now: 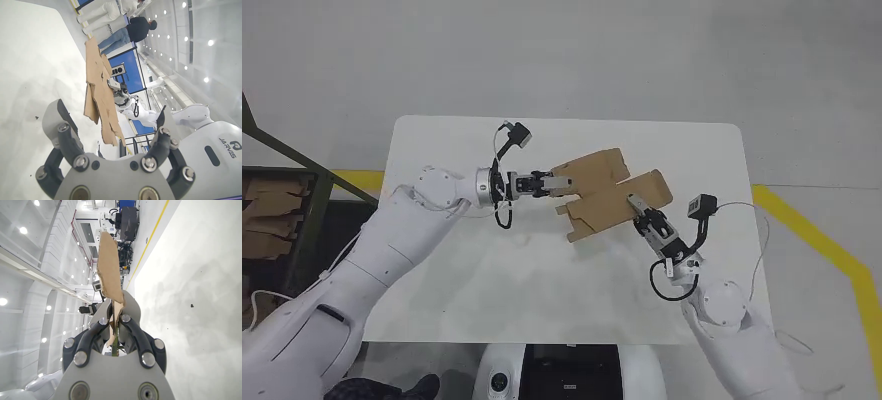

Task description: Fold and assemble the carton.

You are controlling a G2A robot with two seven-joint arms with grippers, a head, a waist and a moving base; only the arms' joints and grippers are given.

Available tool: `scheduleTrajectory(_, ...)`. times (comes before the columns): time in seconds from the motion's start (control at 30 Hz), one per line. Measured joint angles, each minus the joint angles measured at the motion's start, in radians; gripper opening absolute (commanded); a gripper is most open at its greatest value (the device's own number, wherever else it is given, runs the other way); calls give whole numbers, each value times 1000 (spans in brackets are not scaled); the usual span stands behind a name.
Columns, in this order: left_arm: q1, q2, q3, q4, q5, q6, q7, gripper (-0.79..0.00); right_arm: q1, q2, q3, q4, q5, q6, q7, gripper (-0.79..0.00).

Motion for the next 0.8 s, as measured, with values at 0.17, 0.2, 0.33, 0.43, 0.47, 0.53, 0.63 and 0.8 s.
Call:
scheduleTrajectory(0.17,10,-7,-15,-3,9,19,24,-637,-3,-4,-2,-3,-22,-2,-18,-785)
scheduleTrajectory(0.2,11,-8,-18,-3,10,21,23,-727,-4,-4,-2,-3,-23,-2,-21,-785)
scheduleTrajectory(0.33,16,-13,-25,-5,11,31,10,-785,-6,-7,3,-5,-29,-1,-33,-785)
scheduleTrajectory(0.43,19,-17,-29,-2,13,37,4,-785,-7,-8,7,-5,-31,-1,-36,-785)
scheduleTrajectory(0.47,20,-19,-31,0,13,37,2,-785,-7,-9,8,-5,-32,-1,-36,-785)
scheduleTrajectory(0.53,21,-22,-34,2,14,39,-1,-785,-8,-10,11,-6,-35,-2,-37,-785)
scheduleTrajectory(0.63,23,-26,-40,5,17,42,-6,-785,-10,-11,15,-9,-39,-5,-36,-785)
scheduleTrajectory(0.8,21,-33,-51,15,18,48,-17,-785,-13,-11,24,-16,-48,-17,-21,0)
